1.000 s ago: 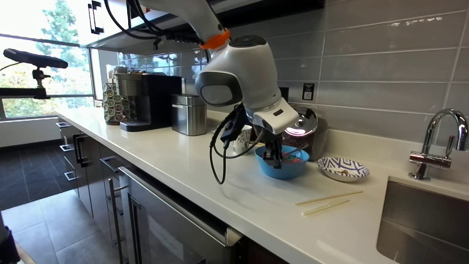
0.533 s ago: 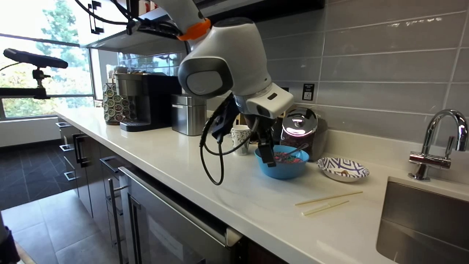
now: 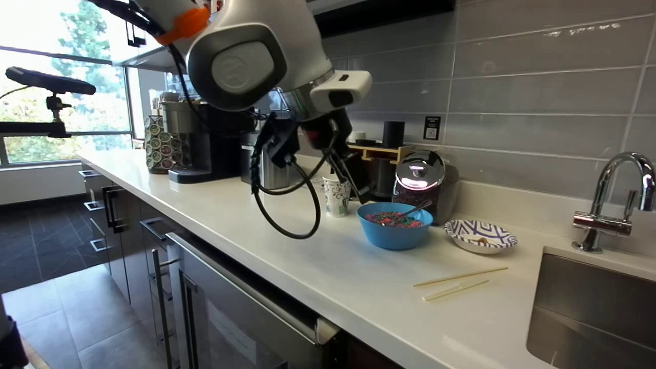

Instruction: Bring the bowl closer to the white and blue plate

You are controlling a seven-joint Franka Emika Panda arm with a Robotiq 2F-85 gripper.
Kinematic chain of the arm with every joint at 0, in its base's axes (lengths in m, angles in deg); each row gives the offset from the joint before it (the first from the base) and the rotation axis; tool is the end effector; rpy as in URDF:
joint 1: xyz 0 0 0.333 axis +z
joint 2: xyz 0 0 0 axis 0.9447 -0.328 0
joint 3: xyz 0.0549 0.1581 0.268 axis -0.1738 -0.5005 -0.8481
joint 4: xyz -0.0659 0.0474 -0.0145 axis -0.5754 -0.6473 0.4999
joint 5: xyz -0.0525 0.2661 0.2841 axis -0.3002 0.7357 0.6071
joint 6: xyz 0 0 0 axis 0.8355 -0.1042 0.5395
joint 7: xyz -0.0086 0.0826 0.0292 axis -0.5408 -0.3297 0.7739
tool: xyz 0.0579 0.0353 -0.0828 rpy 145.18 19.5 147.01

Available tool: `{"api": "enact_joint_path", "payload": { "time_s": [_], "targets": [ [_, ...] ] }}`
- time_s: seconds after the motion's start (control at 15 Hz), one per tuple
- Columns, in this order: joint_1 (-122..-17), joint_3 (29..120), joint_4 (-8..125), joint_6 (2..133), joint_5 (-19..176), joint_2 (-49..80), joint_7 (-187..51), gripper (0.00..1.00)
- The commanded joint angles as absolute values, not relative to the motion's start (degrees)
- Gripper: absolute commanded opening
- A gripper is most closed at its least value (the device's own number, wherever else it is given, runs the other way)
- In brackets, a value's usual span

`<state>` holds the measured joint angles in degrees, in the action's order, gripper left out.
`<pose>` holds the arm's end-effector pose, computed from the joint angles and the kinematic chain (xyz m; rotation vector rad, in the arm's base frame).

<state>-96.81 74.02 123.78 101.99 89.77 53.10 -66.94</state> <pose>0.3608 -0.2128 0.3921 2.7919 -1.0279 0.8724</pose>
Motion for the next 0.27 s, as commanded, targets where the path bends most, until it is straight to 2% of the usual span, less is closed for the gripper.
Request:
{"api": "enact_joint_path", "payload": {
  "time_s": [0.0, 0.2],
  "targets": [
    [-95.43, 75.46, 124.15, 101.62, 86.73, 54.81, -69.13, 1.0],
    [-94.36, 77.01, 124.01, 101.6, 87.05, 54.63, -68.93, 1.0]
  ]
}}
